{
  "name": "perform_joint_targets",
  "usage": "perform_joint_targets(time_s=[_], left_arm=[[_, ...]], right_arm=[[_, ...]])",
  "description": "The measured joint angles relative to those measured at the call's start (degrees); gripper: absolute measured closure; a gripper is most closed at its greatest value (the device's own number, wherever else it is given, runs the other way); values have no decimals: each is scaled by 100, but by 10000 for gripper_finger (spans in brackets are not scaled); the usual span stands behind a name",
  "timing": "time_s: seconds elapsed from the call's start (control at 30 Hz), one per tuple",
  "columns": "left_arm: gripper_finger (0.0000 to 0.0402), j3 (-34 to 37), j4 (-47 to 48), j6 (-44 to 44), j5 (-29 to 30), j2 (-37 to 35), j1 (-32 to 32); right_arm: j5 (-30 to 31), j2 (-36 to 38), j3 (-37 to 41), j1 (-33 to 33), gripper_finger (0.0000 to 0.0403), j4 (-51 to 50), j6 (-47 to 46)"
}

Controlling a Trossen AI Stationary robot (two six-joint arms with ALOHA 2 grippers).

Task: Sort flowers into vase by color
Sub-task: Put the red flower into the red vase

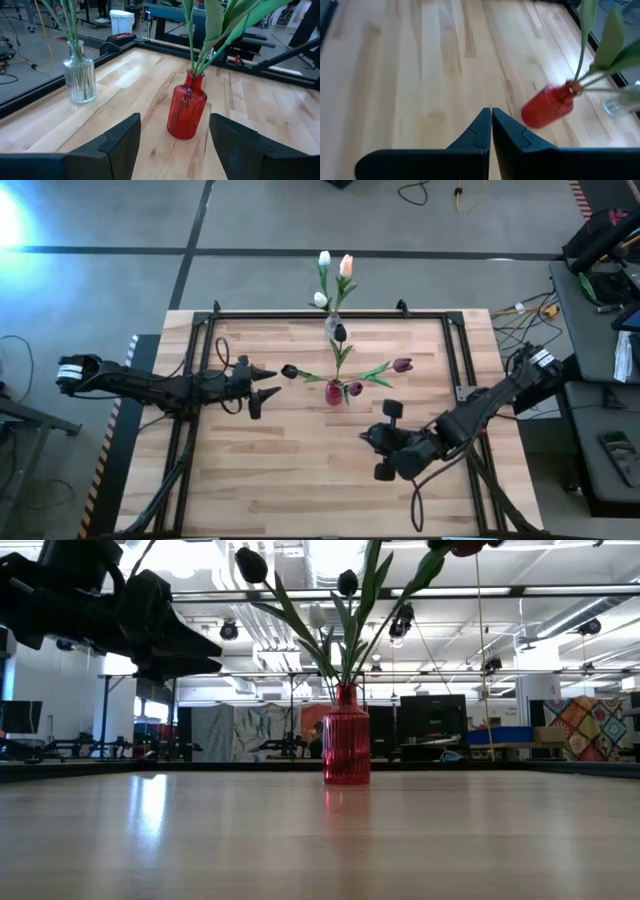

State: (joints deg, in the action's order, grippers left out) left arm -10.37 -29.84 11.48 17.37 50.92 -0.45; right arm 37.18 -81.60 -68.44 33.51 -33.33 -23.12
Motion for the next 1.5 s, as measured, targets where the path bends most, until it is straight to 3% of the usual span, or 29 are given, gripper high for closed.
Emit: perform_joint_targets(time_s=[0.2, 0.63, 1.13, 1.33, 1.5], left_arm=[[180, 2, -18, 24, -42, 0, 0], [180, 2, -18, 107, -59, 17, 0], [180, 2, -64, 107, -50, 15, 0], [180, 2, -63, 107, -48, 15, 0], [180, 2, -62, 107, -46, 13, 0]], right_arm=[[120, 362, 875, 10, 394, 560, -29], [2564, 2026, 3128, -53, 385, 2854, 175], [2532, 2077, 3440, -573, 199, 5484, 1442], [2467, 1874, 3440, -770, 193, 6146, 2049], [2231, 1682, 3420, -1021, 235, 6335, 2078]])
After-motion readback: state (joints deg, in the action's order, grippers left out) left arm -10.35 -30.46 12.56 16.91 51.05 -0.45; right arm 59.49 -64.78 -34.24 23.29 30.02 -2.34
